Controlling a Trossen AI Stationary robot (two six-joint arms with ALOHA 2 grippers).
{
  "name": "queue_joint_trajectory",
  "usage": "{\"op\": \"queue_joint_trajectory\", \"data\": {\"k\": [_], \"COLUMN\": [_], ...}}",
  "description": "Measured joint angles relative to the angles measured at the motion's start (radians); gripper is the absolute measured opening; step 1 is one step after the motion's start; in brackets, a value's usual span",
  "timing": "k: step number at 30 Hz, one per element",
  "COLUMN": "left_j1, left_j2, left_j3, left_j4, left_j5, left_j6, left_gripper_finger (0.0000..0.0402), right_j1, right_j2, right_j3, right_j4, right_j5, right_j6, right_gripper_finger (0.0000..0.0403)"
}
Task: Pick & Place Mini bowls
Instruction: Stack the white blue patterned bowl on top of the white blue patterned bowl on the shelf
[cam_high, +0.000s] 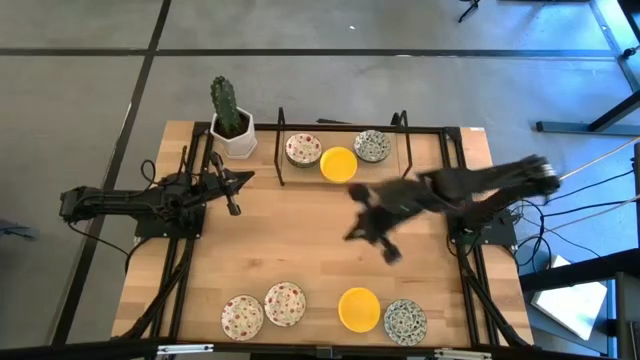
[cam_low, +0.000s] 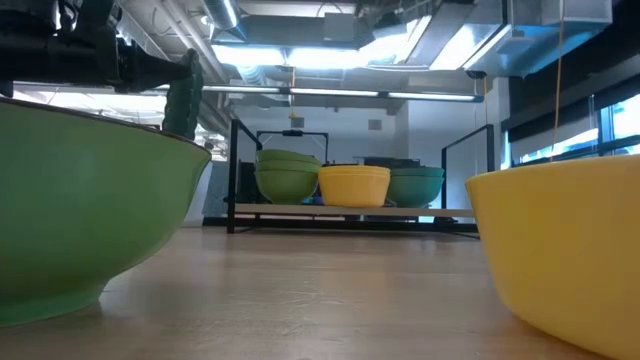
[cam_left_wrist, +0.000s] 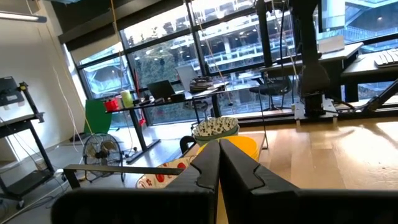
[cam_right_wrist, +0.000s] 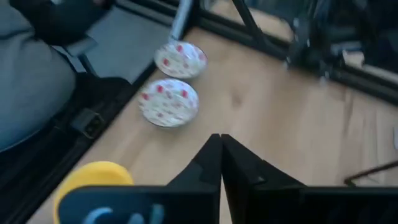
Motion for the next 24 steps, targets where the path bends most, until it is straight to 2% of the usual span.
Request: {"op": "queue_joint_trajectory", "data": {"k": [3, 7, 11, 15, 19, 24], "left_j1": [0.0, 0.0, 0.0, 0.0, 0.0, 0.0], "left_j2": [0.0, 0.0, 0.0, 0.0, 0.0, 0.0], "left_j3": [0.0, 0.0, 0.0, 0.0, 0.0, 0.0], "left_j4": [0.0, 0.0, 0.001, 0.002, 0.003, 0.007], "left_j5": [0.0, 0.0, 0.0, 0.0, -0.003, -0.004], "left_j6": [0.0, -0.005, -0.008, -0.008, -0.007, -0.007], "left_gripper_finger": [0.0004, 0.0004, 0.0004, 0.0004, 0.0004, 0.0004], "right_j1": [0.089, 0.159, 0.179, 0.16, 0.121, 0.067], "right_j2": [-0.143, -0.322, -0.455, -0.538, -0.596, -0.672], "right_j3": [-0.182, -0.466, -0.745, -0.959, -1.092, -1.13], "right_j4": [0.126, 0.302, 0.593, 0.876, 1.056, 1.058], "right_j5": [0.06, 0.088, 0.158, 0.169, 0.168, 0.168], "right_j6": [0.016, 0.021, 0.01, -0.036, -0.035, 0.021], "right_gripper_finger": [0.0016, 0.0017, 0.0012, 0.0004, 0.0009, 0.0011]}}
